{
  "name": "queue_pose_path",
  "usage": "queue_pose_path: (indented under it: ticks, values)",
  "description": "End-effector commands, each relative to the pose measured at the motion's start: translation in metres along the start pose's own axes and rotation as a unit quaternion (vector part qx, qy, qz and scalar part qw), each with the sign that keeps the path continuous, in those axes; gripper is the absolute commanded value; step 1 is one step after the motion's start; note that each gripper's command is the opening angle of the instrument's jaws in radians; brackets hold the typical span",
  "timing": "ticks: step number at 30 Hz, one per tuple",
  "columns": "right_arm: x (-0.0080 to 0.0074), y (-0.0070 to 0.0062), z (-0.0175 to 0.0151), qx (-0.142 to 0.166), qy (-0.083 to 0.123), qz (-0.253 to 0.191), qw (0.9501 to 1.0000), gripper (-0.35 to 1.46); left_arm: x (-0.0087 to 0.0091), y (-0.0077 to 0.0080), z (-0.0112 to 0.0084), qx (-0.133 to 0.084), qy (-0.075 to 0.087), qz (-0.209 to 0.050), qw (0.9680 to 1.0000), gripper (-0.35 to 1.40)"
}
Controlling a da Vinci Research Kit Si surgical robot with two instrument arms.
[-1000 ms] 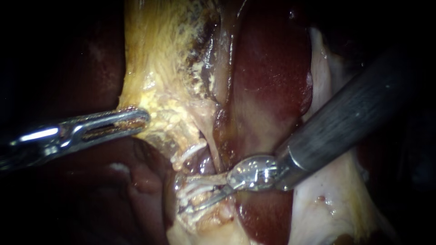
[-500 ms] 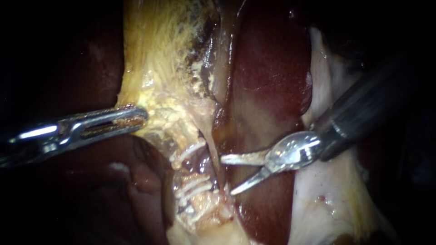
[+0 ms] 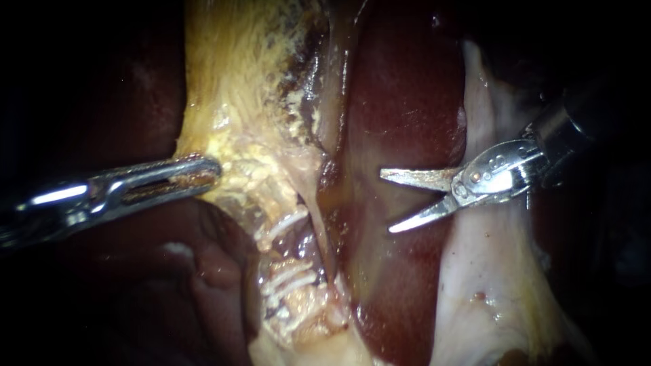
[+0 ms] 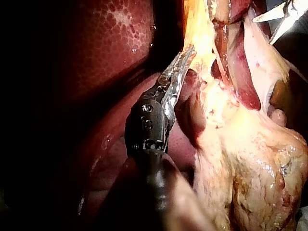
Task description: Go back from the cut left tube
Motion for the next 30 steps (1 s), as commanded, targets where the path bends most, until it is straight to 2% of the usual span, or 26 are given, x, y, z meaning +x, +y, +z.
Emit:
queue_pose_path:
  ticks: [1,7,12,20,30]
  values:
    - [-0.0001,0.0000,0.0000,0.001,0.001,0.000,1.0000,1.43,0.0002,0.0006,0.0007,-0.003,0.003,-0.003,1.0000,-0.35]
    - [-0.0001,-0.0001,-0.0001,0.002,0.001,0.000,1.0000,1.43,0.0007,0.0026,0.0041,-0.008,0.013,-0.007,0.9998,-0.35]
    - [-0.0001,-0.0001,-0.0002,0.002,0.001,0.000,1.0000,1.43,0.0003,0.0021,0.0062,-0.005,0.017,-0.012,0.9998,-0.35]
    - [0.0000,-0.0001,-0.0003,0.002,0.001,-0.003,1.0000,1.43,-0.0007,0.0002,0.0070,-0.002,0.019,-0.017,0.9997,-0.35]
    - [0.0000,-0.0001,-0.0003,0.002,0.002,-0.002,1.0000,1.43,-0.0007,0.0001,0.0071,-0.002,0.019,-0.017,0.9997,-0.35]
